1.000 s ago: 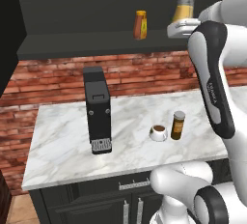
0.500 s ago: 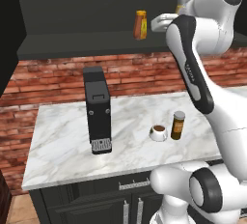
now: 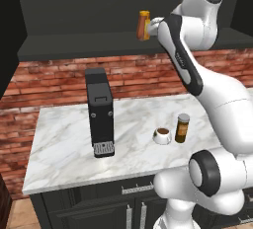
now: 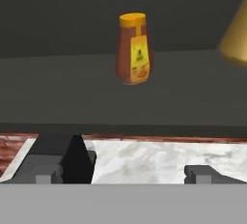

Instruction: Pick the cinnamon and honey bottle from the cabinet and place them next to the mug.

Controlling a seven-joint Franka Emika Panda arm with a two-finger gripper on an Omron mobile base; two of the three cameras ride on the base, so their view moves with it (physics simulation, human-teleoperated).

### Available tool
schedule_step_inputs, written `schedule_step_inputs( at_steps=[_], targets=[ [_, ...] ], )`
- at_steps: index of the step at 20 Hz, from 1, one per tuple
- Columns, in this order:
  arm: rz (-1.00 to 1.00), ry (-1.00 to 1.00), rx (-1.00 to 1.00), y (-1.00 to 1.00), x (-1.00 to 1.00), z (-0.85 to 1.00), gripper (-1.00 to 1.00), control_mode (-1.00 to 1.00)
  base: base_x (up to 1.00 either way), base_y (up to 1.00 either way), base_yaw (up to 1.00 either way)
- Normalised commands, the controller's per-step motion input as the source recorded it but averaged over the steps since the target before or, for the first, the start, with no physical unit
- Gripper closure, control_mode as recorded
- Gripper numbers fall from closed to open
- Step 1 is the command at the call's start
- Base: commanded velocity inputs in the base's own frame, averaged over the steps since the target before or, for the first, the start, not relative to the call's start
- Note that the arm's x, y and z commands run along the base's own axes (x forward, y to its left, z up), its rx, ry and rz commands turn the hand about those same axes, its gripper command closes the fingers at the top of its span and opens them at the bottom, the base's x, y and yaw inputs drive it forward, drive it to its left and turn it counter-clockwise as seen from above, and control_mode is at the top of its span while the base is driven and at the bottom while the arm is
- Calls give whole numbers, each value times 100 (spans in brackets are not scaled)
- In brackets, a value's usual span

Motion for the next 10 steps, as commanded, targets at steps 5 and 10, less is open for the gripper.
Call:
schedule_step_inputs(
  at_steps=[5, 10],
  targets=[
    [0, 1, 0, 0, 71, 0, -100, -100, 0, 0, 0],
    [0, 0, 0, 0, 76, 0, -100, -100, 0, 0, 0]
  ],
)
